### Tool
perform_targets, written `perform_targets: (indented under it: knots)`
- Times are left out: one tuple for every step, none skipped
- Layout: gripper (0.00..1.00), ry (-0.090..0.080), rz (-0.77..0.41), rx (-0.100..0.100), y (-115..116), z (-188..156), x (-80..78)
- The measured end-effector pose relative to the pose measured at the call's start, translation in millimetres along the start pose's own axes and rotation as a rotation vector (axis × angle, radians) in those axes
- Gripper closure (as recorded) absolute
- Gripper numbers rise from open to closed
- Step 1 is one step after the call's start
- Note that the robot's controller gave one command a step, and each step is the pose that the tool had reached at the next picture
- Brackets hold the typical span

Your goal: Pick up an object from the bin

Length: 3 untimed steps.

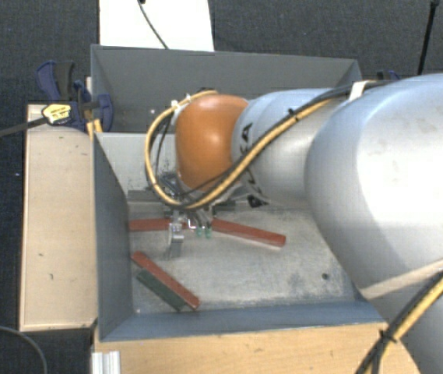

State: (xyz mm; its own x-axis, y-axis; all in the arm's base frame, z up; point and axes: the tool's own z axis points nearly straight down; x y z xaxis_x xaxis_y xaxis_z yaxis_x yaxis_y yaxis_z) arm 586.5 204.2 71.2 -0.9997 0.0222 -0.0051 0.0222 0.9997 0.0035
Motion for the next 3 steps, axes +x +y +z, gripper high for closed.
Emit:
perform_targets:
  knots:
    - [1.0,-0.001,0.007,0.0,-1.3,-0.7,-0.9]
    - [0.0,0.001,0.01,0.001,-1.7,0.2,-0.3]
    - [1.0,-0.001,0.013,0.0,-1.5,-0.7,-1.0]
